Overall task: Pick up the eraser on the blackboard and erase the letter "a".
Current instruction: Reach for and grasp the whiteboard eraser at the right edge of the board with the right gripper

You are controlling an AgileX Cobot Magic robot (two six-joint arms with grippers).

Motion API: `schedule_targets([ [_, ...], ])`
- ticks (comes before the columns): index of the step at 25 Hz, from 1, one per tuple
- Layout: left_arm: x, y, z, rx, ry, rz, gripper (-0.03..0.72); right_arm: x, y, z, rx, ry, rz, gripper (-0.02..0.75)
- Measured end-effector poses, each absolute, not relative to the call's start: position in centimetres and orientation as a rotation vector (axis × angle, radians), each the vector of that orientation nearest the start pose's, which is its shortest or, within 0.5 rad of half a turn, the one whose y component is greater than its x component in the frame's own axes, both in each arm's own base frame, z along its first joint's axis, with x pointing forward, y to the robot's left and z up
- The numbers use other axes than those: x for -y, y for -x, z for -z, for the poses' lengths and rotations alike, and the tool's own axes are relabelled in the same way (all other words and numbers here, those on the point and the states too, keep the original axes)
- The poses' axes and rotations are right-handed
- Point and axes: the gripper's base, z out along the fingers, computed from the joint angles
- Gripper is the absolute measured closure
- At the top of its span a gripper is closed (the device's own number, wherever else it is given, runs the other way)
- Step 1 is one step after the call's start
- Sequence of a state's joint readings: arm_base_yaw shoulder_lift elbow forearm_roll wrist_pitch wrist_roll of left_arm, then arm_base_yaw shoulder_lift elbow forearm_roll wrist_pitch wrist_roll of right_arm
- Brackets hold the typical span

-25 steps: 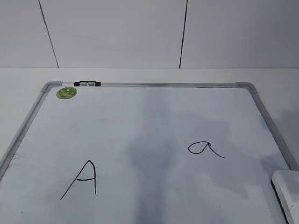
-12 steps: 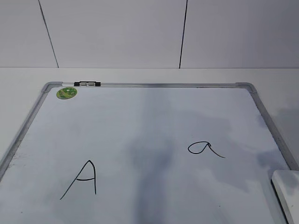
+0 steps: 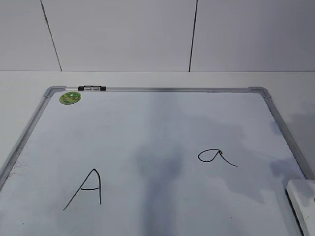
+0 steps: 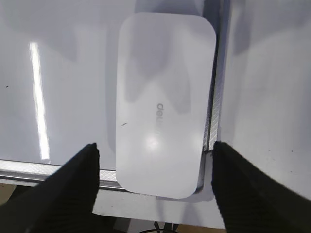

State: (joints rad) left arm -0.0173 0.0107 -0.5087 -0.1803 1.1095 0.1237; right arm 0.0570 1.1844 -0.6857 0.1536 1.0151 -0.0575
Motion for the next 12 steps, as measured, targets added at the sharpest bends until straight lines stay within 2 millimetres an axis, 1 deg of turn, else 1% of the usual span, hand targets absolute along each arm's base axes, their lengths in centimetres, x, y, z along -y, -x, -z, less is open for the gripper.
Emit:
schedule_targets([
  [3,1.63,0.76,-27.72,-2.076,-0.162,0.180,0.453,-2.21,-18.04,-22.98,-2.989,0.067,-0.204,0.165],
  [12,1.70,0.76,-27.74,-2.074,-0.162,0.190,0.454,-2.21,-18.04,-22.98,-2.989,0.067,-0.204,0.165],
])
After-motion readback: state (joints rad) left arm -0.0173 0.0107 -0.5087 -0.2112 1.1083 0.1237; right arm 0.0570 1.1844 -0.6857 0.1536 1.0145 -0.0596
